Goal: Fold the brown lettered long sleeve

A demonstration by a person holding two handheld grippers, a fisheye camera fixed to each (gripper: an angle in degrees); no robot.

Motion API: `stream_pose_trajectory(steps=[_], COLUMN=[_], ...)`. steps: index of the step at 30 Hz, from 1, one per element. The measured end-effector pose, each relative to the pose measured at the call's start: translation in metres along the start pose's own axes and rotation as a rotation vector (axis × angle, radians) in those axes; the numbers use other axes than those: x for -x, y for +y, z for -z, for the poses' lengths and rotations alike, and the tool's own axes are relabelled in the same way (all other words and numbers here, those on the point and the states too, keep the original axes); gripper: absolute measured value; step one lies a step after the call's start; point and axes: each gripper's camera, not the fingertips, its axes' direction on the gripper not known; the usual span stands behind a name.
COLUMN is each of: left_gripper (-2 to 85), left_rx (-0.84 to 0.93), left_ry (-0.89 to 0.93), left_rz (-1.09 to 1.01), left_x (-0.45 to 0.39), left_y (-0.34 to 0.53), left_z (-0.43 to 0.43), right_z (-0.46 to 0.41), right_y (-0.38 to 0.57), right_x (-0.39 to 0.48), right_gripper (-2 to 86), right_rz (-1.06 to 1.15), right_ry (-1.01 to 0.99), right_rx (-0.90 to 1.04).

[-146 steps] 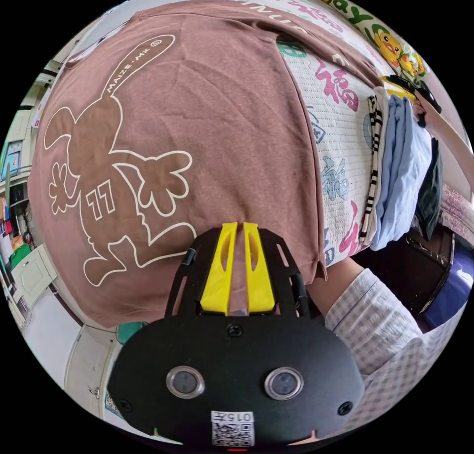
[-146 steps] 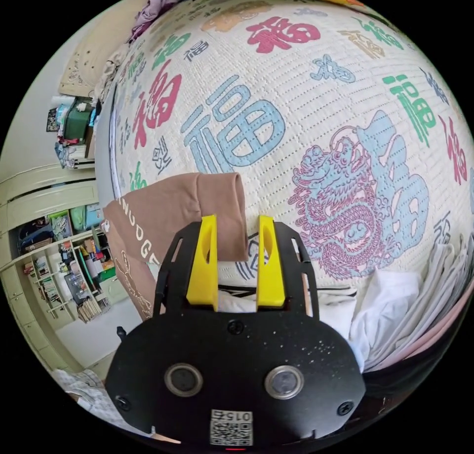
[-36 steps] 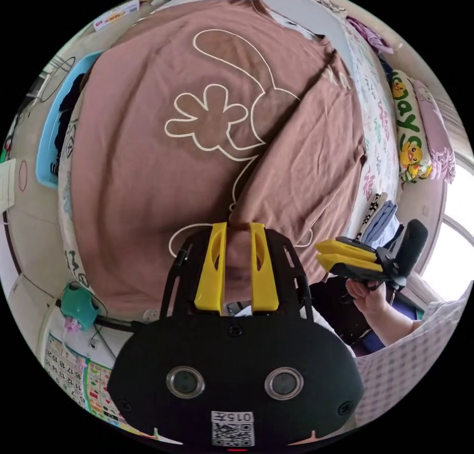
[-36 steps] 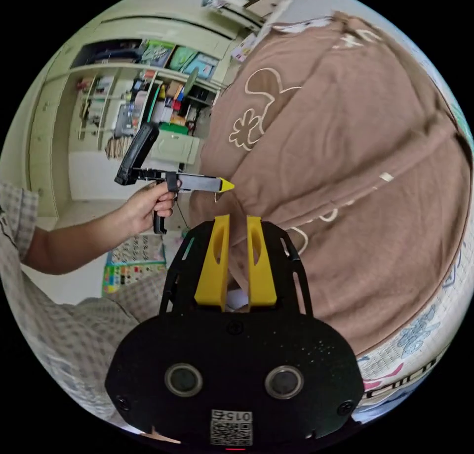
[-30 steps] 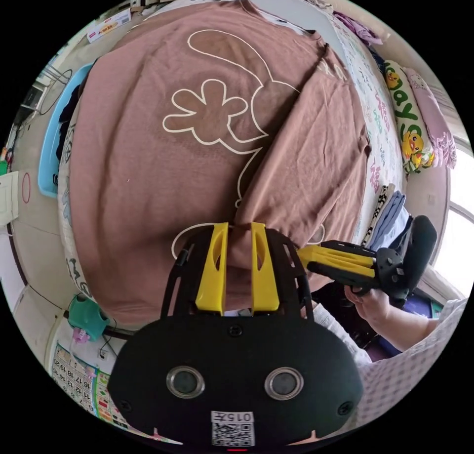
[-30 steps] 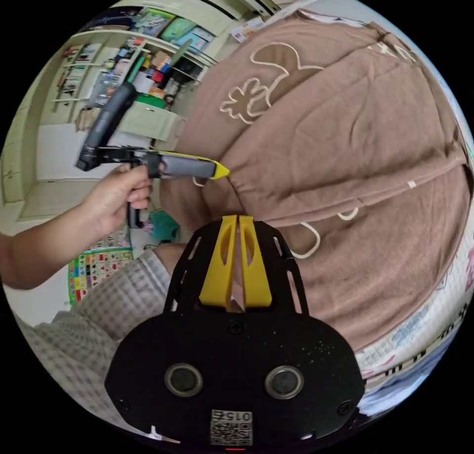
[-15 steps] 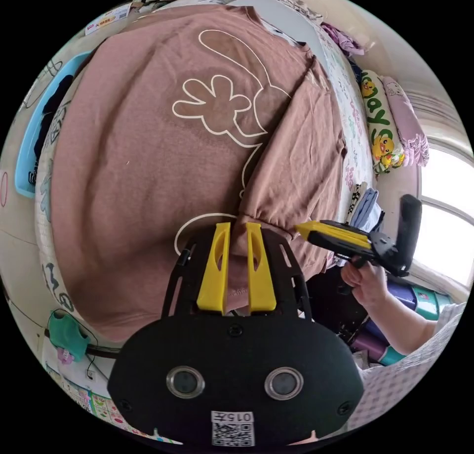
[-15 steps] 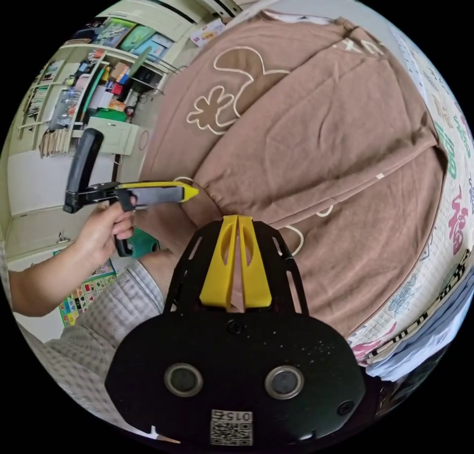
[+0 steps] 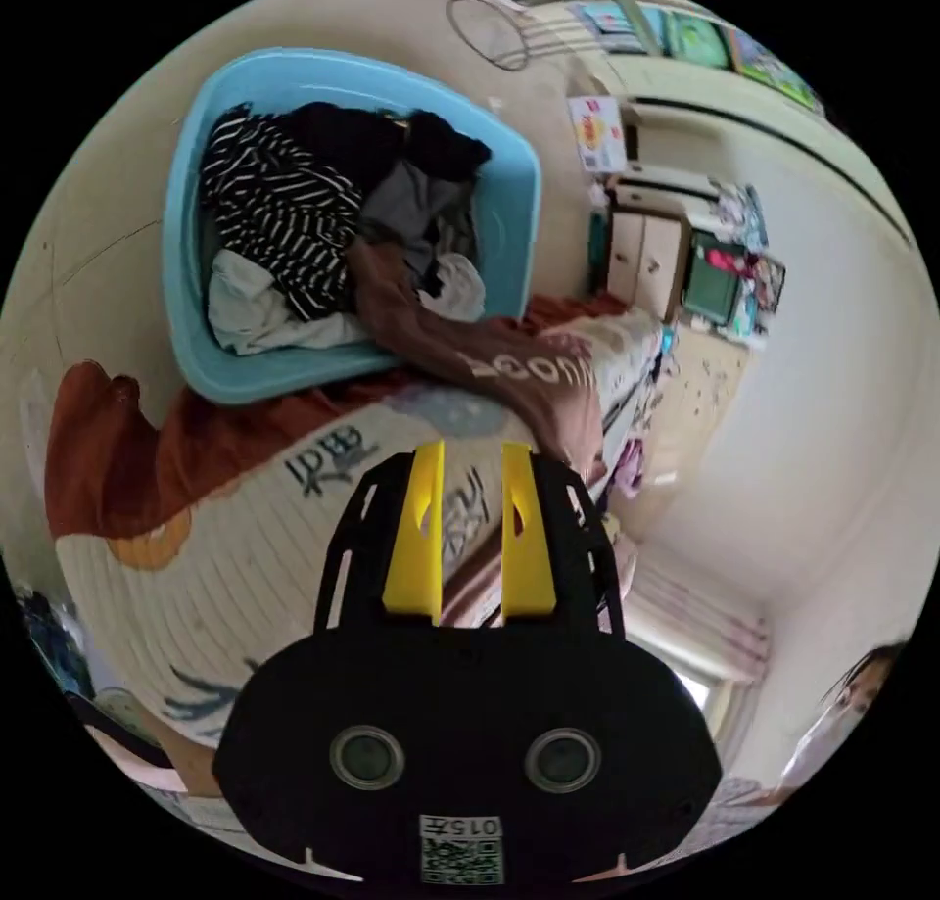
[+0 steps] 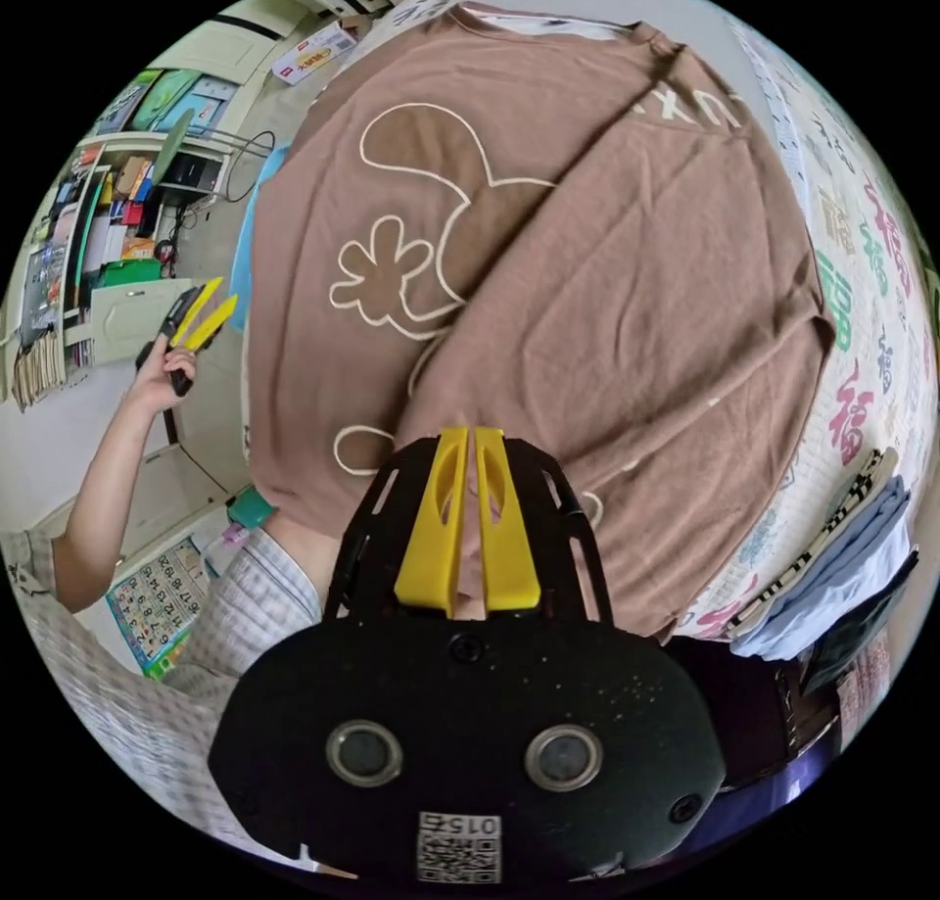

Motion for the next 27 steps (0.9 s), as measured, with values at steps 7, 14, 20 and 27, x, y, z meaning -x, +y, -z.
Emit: stream_pose_trajectory(steps=[7, 14, 20, 27], left_gripper=[11.1, 10.6, 9.2, 10.3], left_rx=[0.097, 0.063, 0.060, -0.068], left_ry=[-0.033, -0.091, -0.160, -0.187], left_rz=[0.194, 0.185, 0.179, 0.228], left_x=[0.083, 0.108, 0.108, 0.120], left_y=[-0.138, -0.201, -0.212, -0.197], left_z=[-0.011, -0.002, 0.026, 0.061], right_z=[-0.001, 0.023, 0.039, 0.039], right_y=[-0.036, -0.029, -0.030, -0.034], right_x=[0.057, 0.069, 0.077, 0.102], right_gripper=[-0.2, -0.5, -0.5, -0.1], right_rz=[-0.098, -0.163, -0.129, -0.124], right_ry=[0.038, 0.058, 0.047, 0.150], right_rx=[0.121, 0.107, 0.124, 0.145])
